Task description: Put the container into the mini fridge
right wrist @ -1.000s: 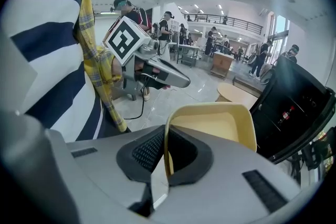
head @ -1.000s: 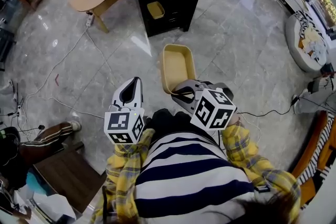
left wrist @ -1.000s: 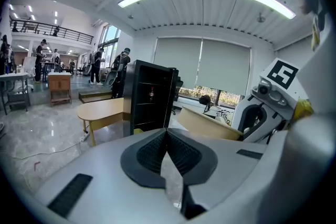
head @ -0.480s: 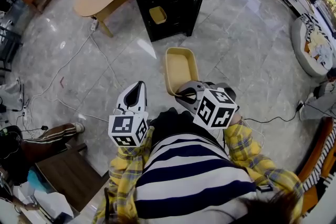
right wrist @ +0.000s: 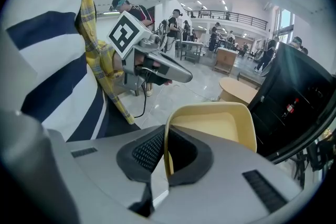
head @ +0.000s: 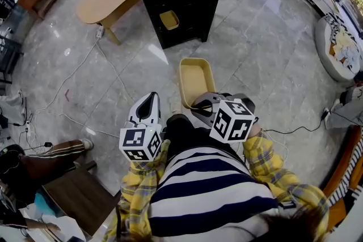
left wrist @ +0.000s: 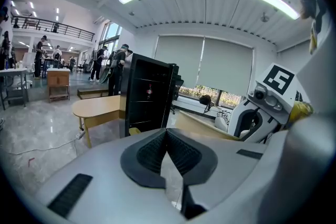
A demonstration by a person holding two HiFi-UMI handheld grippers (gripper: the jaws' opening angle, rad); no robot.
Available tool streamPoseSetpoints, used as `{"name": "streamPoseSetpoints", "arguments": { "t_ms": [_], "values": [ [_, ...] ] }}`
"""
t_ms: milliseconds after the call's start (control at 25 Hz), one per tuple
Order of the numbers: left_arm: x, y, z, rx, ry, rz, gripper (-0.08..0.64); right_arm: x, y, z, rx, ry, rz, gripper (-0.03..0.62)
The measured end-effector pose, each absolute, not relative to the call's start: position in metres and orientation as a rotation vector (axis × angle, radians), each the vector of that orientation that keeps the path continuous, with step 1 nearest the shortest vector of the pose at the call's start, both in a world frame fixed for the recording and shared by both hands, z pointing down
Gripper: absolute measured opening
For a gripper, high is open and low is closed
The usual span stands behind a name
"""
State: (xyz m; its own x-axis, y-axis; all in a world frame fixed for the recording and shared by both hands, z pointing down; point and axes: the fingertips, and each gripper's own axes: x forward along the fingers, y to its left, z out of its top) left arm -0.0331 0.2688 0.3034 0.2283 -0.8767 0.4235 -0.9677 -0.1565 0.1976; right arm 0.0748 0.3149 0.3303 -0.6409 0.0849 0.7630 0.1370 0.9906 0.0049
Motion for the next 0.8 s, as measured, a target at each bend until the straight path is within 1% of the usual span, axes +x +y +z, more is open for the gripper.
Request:
{"name": "streamPoseSetpoints", "arguments": {
  "t_ms": [280, 560, 800],
  "values": [
    [-0.046, 0.227, 0.313, 2.097, -1.644, 0.269, 0.009, 0.067, 0.280, 0.344, -0.126, -2.231, -0.016, 0.029],
    [-0.080, 0.180, 0.331, 2.072, -1.615, 0.266, 0.009, 0.042, 0.233, 0.362, -0.116, -2.200, 0.041, 0.029],
    [-0.092, 0.134, 0.344, 2.097, -1.564, 0.285, 0.009, 0.023, 0.196, 0.374, -0.113, -2.161, 0.068, 0.029]
  ]
}}
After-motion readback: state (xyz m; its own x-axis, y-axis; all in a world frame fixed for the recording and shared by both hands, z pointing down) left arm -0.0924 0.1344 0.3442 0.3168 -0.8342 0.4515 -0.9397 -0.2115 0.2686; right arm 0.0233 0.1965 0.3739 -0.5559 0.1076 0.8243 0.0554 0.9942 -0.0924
